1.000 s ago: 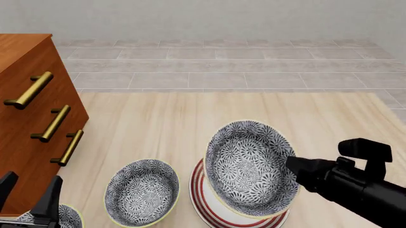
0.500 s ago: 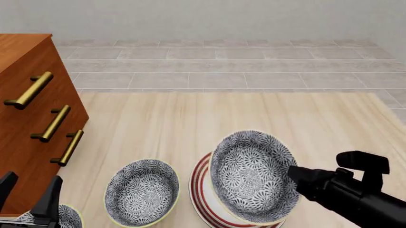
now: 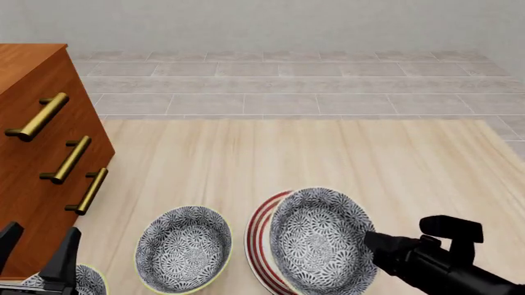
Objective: Pick up the bowl and put it in the front on the plate.
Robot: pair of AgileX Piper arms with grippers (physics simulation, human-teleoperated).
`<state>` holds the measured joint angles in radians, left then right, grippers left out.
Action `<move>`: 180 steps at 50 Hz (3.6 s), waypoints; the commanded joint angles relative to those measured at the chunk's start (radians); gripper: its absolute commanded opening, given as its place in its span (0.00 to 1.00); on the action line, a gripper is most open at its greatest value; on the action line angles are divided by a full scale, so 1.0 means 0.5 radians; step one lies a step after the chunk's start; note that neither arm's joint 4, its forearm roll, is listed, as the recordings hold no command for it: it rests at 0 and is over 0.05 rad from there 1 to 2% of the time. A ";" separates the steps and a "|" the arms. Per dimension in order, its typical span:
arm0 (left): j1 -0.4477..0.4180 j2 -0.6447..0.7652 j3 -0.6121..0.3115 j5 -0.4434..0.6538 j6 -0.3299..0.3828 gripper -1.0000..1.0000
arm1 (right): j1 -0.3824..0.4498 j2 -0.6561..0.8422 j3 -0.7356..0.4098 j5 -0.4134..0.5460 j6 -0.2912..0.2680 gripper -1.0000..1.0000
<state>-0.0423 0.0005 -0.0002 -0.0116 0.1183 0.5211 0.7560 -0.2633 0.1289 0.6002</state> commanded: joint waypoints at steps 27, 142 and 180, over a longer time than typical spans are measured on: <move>-0.002 0.000 0.000 0.005 0.001 1.00 | -0.049 0.312 0.140 -0.422 0.036 0.00; -0.013 0.000 0.000 0.000 0.007 1.00 | -0.088 1.171 0.195 -1.189 -0.021 1.00; -0.012 0.000 0.000 -0.004 0.010 1.00 | -0.191 0.580 -0.131 -0.489 -0.168 1.00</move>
<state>-0.0478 0.0004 -0.0002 -0.0130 0.1228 0.4466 1.1564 -0.2616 -0.2496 0.5414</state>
